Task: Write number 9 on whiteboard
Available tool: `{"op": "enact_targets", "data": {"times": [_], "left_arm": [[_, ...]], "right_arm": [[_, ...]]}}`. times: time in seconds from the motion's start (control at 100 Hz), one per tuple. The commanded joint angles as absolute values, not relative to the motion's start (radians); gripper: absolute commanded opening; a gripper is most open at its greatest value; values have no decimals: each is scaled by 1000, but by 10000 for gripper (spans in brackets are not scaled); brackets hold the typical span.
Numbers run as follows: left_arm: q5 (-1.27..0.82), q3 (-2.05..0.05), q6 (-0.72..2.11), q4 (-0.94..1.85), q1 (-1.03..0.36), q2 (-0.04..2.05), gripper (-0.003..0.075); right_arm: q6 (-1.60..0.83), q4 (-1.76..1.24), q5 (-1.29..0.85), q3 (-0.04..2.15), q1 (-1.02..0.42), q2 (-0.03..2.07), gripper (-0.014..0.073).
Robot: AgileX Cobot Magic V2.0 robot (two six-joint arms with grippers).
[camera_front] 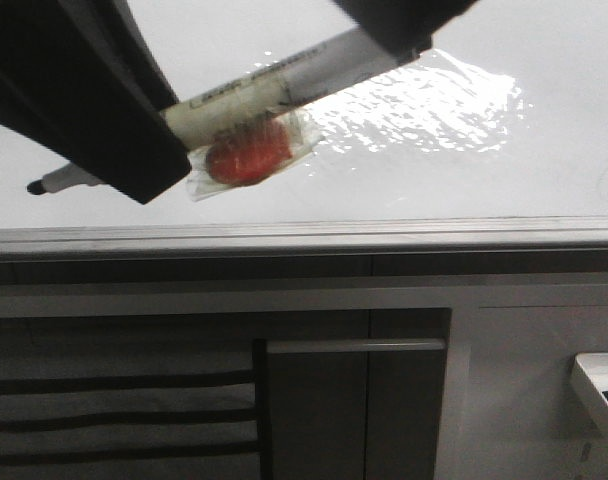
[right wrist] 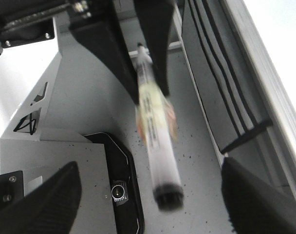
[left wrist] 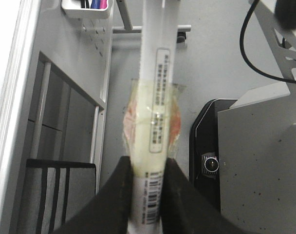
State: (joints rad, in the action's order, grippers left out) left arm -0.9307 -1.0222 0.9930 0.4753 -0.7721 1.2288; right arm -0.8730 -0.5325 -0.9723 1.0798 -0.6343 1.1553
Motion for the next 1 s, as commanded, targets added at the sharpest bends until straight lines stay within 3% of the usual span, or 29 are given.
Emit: {"op": "enact_targets", "data": {"times": [0.0,0.18,0.47,0.99], "left_arm": [[-879,-1057,992,531,-785,1208,-20],[-861,-1080,992,532,-785,1208,-20],[-881,-1122,994,508,-785,1208,-20],[-889,-1122,994,489,-785,1208,-20]], "right_arm": [[-903,-574,-903,1113,-661,1150,457],[-907,-566,-867,1113,-671,1173,397],[-909,-562,-821,1113,-671,1174,384],[-909,-562,-815,1113,-671,1174,104]]}}
